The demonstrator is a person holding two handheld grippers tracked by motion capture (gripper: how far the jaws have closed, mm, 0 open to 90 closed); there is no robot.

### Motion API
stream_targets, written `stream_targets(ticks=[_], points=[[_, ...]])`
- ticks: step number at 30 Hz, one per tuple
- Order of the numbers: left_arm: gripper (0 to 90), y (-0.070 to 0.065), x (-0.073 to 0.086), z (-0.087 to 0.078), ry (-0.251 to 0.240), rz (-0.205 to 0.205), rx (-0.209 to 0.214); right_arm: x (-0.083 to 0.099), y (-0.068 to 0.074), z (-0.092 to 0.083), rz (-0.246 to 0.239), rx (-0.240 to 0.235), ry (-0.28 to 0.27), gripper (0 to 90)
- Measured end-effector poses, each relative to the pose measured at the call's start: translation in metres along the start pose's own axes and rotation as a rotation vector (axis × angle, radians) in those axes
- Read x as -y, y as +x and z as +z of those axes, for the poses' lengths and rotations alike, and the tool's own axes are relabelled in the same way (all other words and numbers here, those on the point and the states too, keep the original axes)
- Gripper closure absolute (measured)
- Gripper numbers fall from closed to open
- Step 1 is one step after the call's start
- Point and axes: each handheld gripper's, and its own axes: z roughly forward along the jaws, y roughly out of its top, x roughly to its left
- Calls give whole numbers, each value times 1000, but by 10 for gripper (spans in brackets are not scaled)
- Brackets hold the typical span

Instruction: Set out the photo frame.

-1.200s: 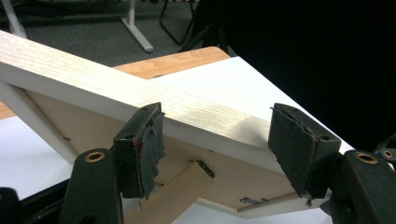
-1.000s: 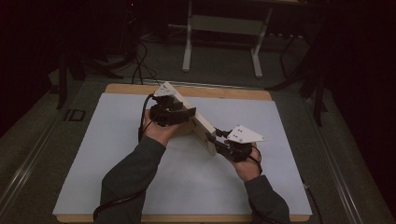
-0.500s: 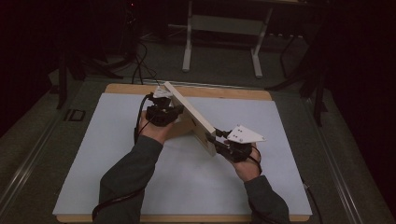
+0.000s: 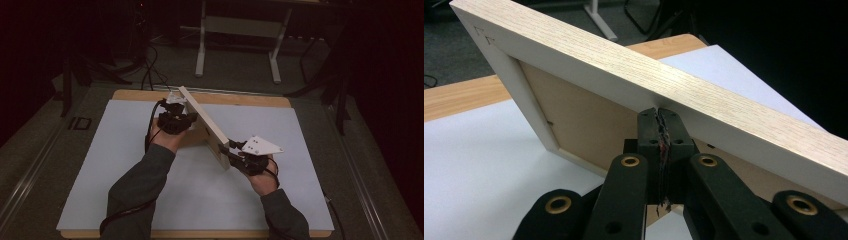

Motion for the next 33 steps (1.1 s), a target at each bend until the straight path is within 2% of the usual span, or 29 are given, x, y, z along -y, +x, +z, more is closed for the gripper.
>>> stream_targets(ticks=[15, 33], points=[[900, 0, -1, 2, 1, 2, 26, -1, 2, 1, -1, -20, 1, 701], [900, 2, -1, 5, 14, 5, 42, -3, 7, 2, -15, -79, 6, 662]])
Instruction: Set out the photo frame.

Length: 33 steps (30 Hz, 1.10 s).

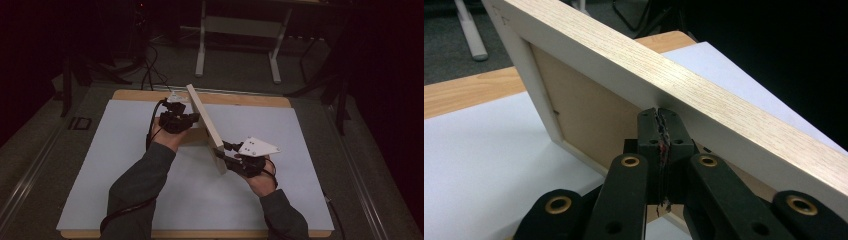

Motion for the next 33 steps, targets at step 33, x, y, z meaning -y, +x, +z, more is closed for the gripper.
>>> stream_targets(ticks=[33], points=[[891, 0, 1, 3, 4, 3, 8, -2, -10, -17, 23, -168, -44, 785]])
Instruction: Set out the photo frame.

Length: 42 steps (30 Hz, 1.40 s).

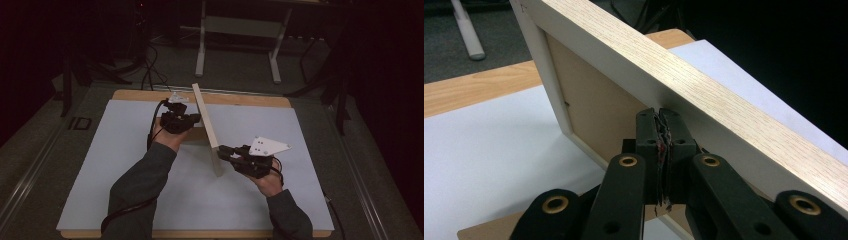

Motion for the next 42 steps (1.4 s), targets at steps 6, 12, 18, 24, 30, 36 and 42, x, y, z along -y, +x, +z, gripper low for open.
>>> stream_targets(ticks=[6, 12, 18, 24, 30, 36, 42], points=[[891, 0, 0, 0, -3, 1, 0, 2, -2, -1, 6, 10, 3, 853], [891, 0, 0, 0, -3, 3, 0, 1, -6, -4, 27, 36, -5, 896], [891, 0, -1, 2, 4, 7, 4, 6, -10, 0, 48, 52, 30, 897], [894, 0, -3, 3, 8, 6, 1, 10, -9, 9, 49, 46, 60, 898], [896, 2, -4, 4, 14, 0, 8, 10, -6, 13, 45, 35, 68, 898], [898, 3, -5, 4, 28, 11, 19, 9, -3, 19, 38, 26, 72, 898], [899, 4, -4, 4, 41, 25, 37, 9, 2, 26, 32, 17, 79, 898]])
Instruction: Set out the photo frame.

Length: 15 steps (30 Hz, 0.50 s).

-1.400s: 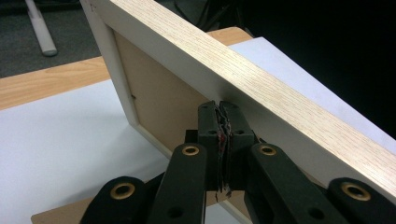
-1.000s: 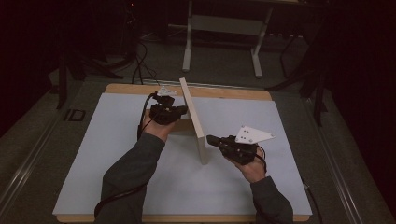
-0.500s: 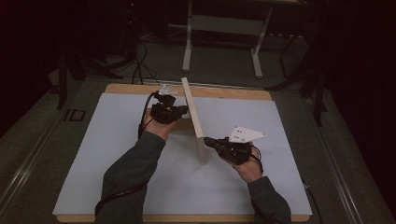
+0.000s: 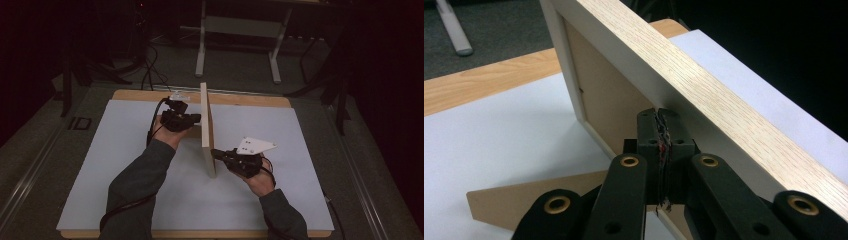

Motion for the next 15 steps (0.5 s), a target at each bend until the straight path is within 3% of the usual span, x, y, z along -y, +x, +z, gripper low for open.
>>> stream_targets(ticks=[15], points=[[900, 0, 3, 0, 16, 35, 39, -5, 7, 15, -1, -15, -2, 898]])
